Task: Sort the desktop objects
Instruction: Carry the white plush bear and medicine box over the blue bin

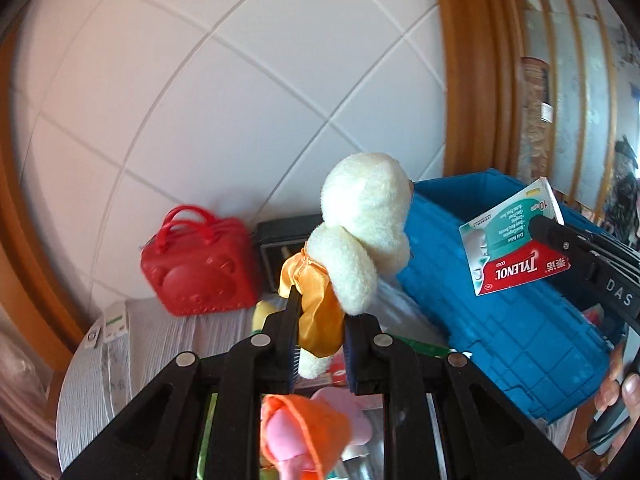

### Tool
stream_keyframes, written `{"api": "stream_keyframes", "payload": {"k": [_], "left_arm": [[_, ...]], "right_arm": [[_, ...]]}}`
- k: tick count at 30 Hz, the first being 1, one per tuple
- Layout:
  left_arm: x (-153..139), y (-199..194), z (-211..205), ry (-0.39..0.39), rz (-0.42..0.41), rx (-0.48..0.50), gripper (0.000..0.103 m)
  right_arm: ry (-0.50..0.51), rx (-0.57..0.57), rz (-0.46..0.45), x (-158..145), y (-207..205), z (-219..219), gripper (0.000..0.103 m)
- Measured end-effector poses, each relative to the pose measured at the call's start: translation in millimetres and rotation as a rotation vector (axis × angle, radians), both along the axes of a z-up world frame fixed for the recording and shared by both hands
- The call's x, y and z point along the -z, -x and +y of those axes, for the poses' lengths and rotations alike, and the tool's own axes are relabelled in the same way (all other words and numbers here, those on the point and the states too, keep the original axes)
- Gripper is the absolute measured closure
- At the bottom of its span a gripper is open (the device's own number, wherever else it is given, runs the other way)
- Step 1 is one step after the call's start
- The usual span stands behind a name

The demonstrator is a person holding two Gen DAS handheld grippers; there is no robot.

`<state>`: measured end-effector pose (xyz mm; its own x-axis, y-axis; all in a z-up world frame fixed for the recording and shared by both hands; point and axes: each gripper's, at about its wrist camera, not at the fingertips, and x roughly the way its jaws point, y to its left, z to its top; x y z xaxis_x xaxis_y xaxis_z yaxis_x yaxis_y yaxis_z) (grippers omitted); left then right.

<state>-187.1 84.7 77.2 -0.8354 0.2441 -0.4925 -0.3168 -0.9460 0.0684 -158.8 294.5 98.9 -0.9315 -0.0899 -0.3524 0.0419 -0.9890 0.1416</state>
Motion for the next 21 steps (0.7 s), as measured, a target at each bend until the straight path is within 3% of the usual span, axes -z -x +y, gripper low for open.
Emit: {"api": "stream_keyframes", "payload": {"k": [7, 10, 21], "left_arm": [[-18.4, -5.1, 104.9, 0.017, 0.018, 0.225, 0.086], [-18.8, -5.8, 153.6, 0.0, -0.02, 0.295, 0.086], [10.8, -15.5, 279.2, 0.003, -0.149, 0.399, 0.086]], "right_arm": [[0.008, 0.175, 0.05, -19.8, -47.3, 62.3, 0.086], [-0.021, 0.277, 0.043, -18.1, -57.9, 91.0, 0.086], [-0.076, 0.445, -0.068, 2.7, -58.1, 199.5, 0.086]]}}
